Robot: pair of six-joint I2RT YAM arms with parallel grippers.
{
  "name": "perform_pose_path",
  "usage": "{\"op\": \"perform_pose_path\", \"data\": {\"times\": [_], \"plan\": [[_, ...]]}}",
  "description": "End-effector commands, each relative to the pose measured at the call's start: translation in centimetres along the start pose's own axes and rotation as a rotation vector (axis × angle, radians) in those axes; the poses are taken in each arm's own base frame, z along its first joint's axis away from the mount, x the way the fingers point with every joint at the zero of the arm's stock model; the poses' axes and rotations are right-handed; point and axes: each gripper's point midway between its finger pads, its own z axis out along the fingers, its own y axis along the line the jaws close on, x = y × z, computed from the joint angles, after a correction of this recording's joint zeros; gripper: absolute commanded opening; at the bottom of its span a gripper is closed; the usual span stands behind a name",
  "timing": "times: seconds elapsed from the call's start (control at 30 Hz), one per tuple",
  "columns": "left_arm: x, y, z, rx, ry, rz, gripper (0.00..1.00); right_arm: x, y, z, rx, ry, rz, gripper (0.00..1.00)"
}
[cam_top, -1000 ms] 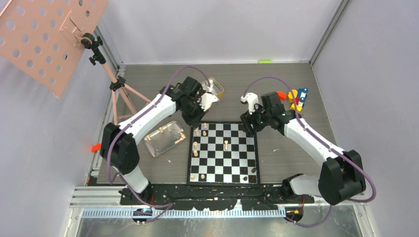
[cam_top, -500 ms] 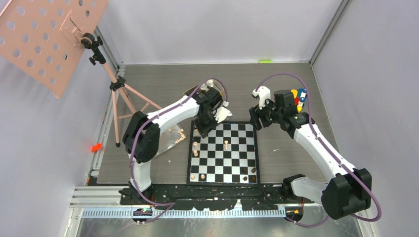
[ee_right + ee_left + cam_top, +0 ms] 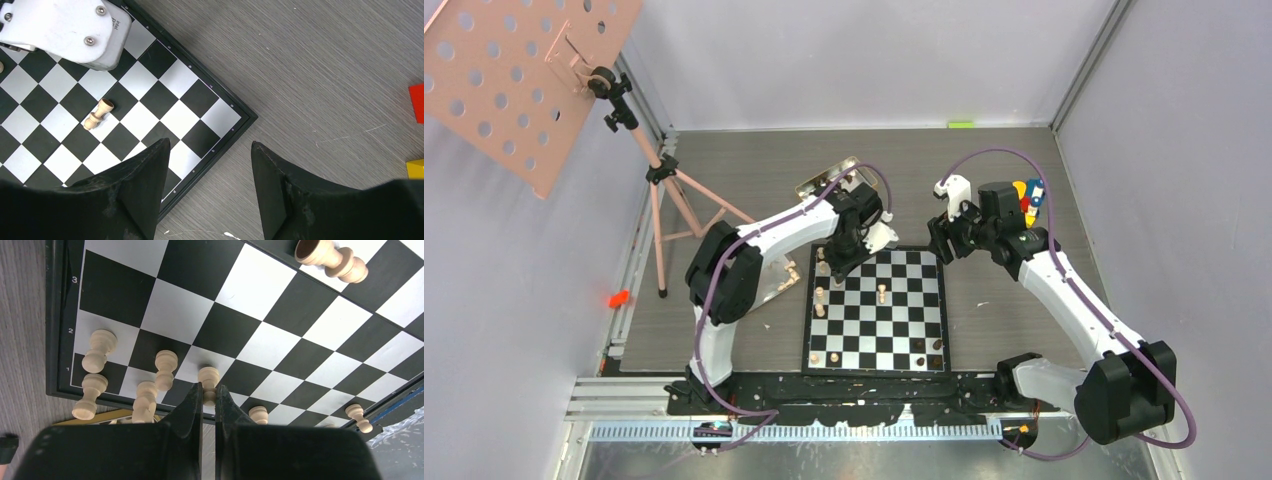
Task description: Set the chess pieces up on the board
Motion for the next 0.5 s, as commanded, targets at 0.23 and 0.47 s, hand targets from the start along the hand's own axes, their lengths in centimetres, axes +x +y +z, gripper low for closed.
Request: {"op": "perform_pose_path", "data": {"times": [0.23,0.47], "plan": [[-0.62,0.05,-0.01,-0.011,-0.002,0.002,0.05,-1.6,-0.13,-0.48,-0.001,-0.054,-0.01,0.67],[-0.81,0.03,-0.29,-0.02,-0.015,-0.004,0.22,-1.53,-0.03,-0.44,-0.006,-0.051,-0.01,0.67]]}}
